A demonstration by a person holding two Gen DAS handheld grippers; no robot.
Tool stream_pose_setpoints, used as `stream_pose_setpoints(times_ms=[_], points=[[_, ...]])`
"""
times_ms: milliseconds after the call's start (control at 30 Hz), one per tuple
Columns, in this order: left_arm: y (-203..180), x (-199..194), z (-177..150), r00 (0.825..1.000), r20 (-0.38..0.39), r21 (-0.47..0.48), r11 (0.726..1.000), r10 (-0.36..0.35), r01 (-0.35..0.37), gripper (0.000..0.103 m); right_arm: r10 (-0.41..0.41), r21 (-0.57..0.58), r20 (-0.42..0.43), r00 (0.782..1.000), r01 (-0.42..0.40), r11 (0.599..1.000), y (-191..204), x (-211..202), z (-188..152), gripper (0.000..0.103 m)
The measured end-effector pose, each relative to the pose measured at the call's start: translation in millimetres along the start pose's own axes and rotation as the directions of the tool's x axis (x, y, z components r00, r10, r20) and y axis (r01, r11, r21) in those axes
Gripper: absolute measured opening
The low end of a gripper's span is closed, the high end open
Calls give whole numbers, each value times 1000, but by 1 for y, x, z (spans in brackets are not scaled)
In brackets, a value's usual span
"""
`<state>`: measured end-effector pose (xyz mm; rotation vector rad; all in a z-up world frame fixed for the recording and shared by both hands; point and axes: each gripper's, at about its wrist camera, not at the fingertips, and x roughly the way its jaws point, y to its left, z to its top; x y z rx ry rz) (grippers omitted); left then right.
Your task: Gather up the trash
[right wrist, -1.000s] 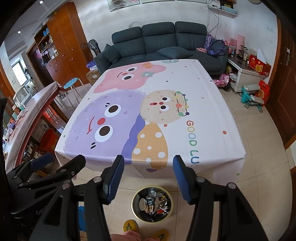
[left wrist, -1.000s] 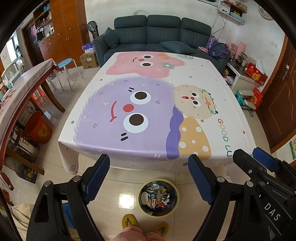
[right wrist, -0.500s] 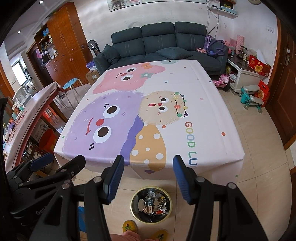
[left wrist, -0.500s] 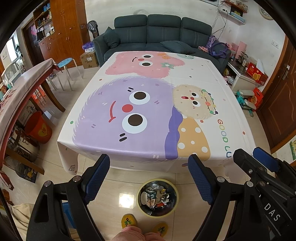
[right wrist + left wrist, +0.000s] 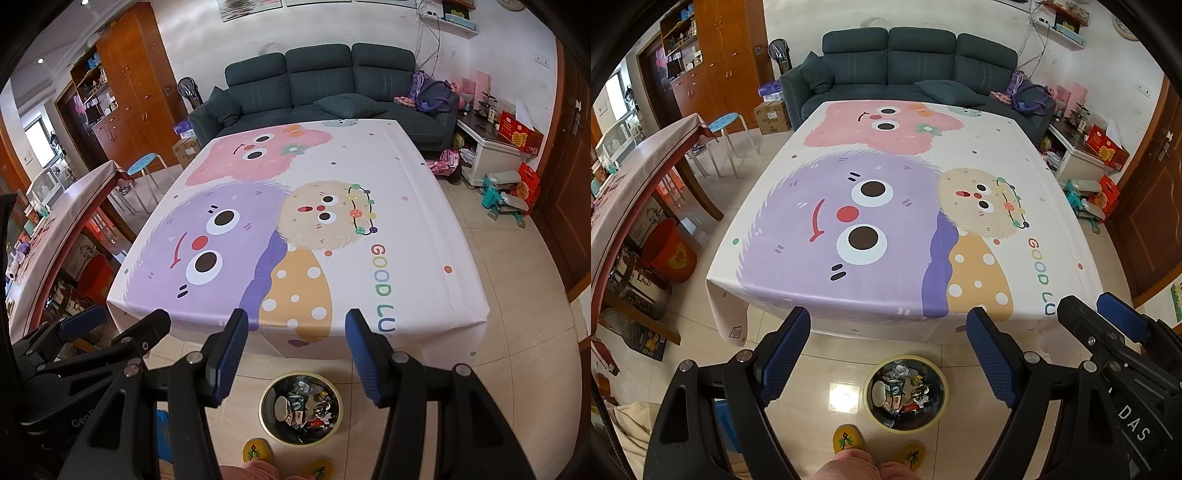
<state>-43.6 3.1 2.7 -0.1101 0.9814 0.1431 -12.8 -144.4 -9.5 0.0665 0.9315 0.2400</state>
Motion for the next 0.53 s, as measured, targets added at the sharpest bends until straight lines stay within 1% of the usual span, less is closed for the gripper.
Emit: stream_pose_setpoints(times_ms=[533], points=[[0, 3, -2, 1000, -8, -17, 1000, 15, -15, 85, 3, -6, -1, 1000, -3, 1000, -2, 2, 5, 55]])
